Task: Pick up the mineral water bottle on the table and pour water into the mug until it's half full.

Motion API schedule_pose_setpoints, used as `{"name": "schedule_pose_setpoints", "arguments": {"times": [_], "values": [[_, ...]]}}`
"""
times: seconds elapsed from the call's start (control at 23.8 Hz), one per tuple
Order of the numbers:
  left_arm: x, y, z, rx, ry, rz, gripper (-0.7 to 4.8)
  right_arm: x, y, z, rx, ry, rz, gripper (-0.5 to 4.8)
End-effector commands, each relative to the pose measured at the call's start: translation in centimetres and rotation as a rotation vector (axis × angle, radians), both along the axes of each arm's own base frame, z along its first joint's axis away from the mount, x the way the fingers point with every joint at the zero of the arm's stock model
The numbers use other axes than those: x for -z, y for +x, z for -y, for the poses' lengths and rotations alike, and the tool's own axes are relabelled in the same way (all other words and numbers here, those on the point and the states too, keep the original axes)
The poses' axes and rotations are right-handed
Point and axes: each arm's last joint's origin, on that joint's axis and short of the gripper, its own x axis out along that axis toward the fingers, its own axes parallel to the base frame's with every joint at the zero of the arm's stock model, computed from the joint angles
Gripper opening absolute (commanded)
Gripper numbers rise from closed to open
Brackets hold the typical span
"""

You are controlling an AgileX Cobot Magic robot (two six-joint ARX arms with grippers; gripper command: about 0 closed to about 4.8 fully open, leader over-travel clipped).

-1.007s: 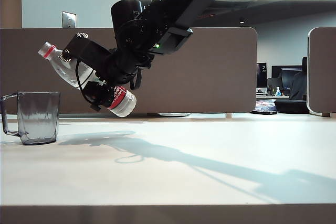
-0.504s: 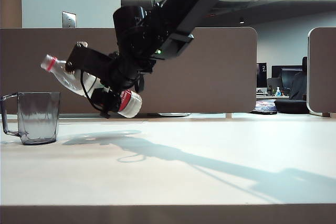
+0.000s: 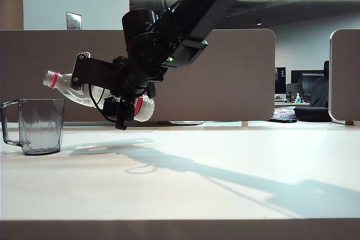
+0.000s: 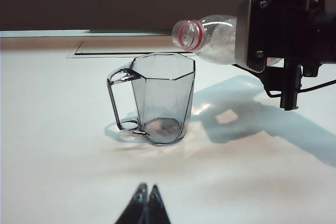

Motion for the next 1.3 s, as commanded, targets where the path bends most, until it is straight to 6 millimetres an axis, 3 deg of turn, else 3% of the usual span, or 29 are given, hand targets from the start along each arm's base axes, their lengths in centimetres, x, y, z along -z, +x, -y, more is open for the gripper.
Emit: {"name": "schedule_pose_setpoints", "arguments": {"times": [0.04,1.3], "values": [[-0.2,0.0,0.0,0.003,-0.001,0.015,-0.05,-1.6,0.2,0.0,0.001,0.025,0.083,3.15],[-0.2,0.0,0.0,0.003,-0.001,0.015,-0.05,-2.1,1.2,1.1,-0.018,-0.114,0.226,3.15]]}}
